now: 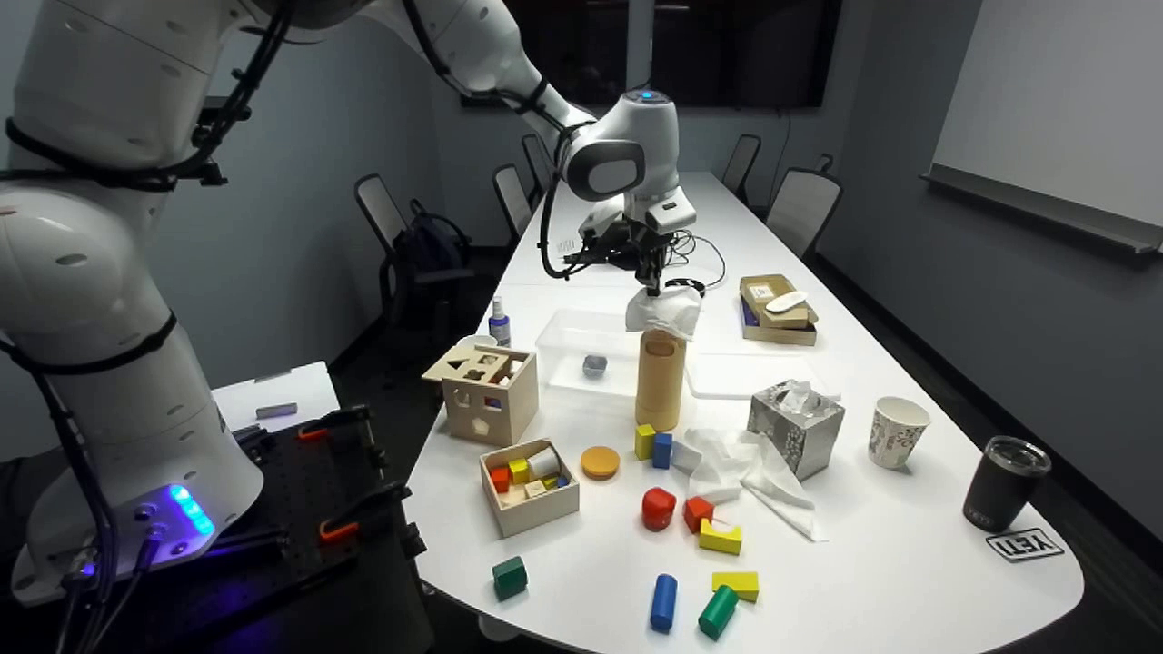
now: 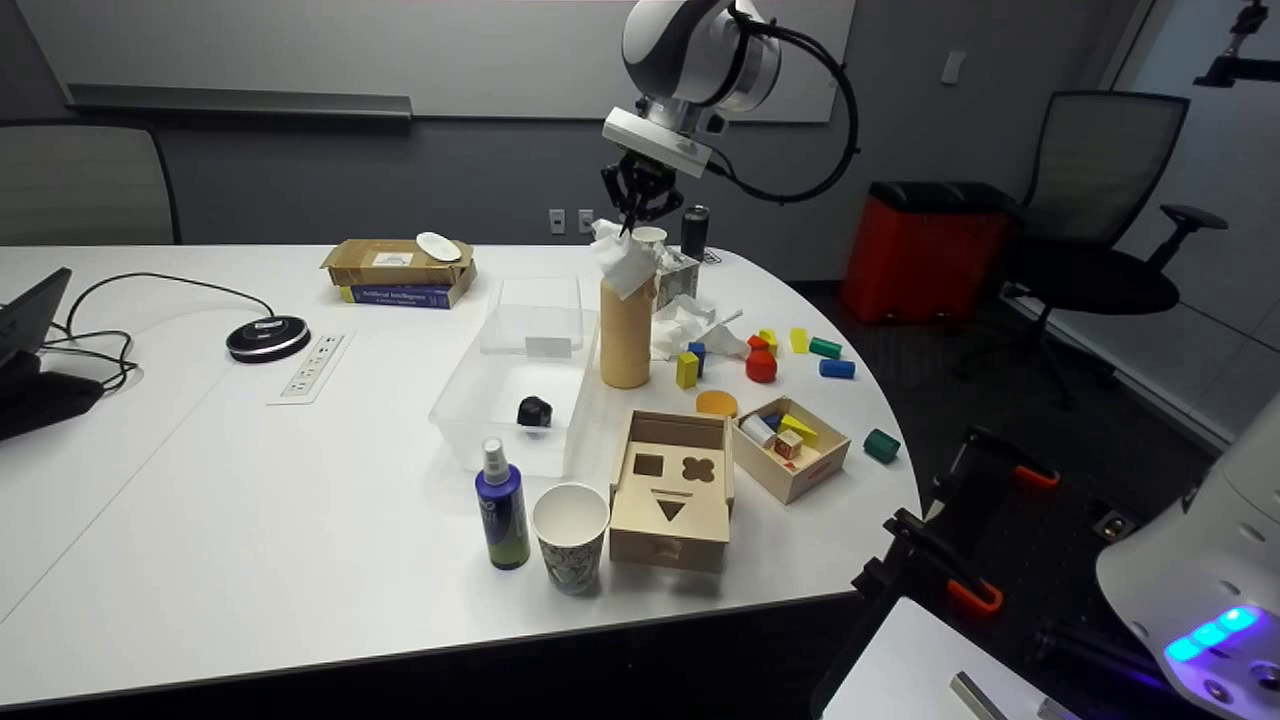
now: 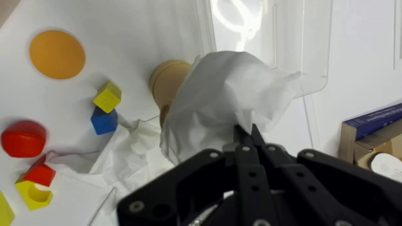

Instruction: Pick up the wipe and clean the bottle

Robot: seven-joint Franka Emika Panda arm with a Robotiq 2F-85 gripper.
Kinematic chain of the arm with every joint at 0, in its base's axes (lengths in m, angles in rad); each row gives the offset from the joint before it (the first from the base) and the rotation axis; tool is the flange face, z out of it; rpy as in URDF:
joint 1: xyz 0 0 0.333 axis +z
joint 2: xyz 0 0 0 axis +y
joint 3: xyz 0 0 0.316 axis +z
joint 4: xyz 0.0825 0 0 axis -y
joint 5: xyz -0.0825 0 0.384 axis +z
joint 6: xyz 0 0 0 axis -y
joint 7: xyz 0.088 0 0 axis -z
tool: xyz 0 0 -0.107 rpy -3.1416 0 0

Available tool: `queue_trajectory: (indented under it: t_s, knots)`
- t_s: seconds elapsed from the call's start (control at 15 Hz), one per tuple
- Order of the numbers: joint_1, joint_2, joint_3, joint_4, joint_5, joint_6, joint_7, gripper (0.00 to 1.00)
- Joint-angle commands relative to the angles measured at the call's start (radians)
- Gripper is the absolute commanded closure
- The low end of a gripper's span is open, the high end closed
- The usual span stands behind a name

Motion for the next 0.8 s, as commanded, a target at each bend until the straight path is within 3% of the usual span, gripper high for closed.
queue_trajectory:
  t_s: [0.0,0.73]
  knots:
    - [-0.001,0.003,-0.046,0.035,-0.049,-0.087,0.082,1.00]
    - [-0.014,0.024,-0.016,0.034,-0.011,0.068,0.079,1.00]
